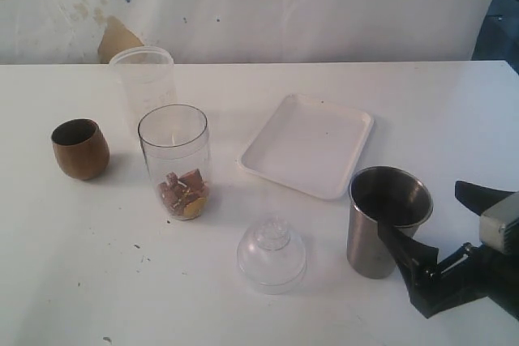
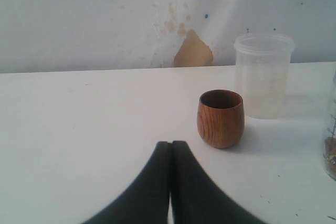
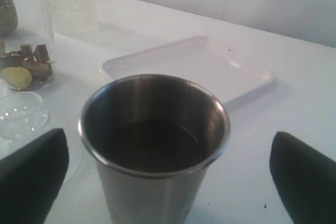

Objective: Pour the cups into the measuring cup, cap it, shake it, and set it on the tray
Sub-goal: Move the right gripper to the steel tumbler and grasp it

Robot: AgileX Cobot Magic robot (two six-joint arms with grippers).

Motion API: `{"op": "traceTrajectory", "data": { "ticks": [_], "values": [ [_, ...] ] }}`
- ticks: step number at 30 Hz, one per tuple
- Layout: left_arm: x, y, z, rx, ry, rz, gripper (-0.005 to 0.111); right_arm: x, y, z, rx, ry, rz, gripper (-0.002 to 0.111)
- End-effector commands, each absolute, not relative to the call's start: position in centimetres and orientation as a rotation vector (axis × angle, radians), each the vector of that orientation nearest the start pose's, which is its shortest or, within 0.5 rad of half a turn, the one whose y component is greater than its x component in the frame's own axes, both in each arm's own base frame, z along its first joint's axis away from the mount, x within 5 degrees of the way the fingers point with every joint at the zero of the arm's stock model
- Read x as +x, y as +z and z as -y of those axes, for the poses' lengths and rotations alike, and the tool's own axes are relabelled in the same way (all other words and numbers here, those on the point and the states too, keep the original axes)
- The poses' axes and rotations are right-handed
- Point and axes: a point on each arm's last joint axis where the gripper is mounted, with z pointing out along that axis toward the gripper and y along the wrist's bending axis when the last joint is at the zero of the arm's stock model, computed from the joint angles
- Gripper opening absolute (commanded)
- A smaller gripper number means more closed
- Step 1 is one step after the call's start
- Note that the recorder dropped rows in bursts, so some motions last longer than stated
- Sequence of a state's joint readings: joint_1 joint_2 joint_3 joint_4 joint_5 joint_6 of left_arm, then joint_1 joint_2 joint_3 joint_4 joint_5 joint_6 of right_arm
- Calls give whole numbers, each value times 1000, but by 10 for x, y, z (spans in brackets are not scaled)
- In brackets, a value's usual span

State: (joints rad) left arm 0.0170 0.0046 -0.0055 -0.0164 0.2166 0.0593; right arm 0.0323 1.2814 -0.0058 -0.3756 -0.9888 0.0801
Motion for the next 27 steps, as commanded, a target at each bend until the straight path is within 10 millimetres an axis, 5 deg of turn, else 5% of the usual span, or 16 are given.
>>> {"op": "traceTrajectory", "data": {
  "ticks": [1,27],
  "values": [
    [56,195,-1,23,40,-1687,0,160,160,-33,-354,221,-1799,105],
    [56,195,-1,23,40,-1687,0,182,133,-39,-364,316,-1873,105]
  ]
}}
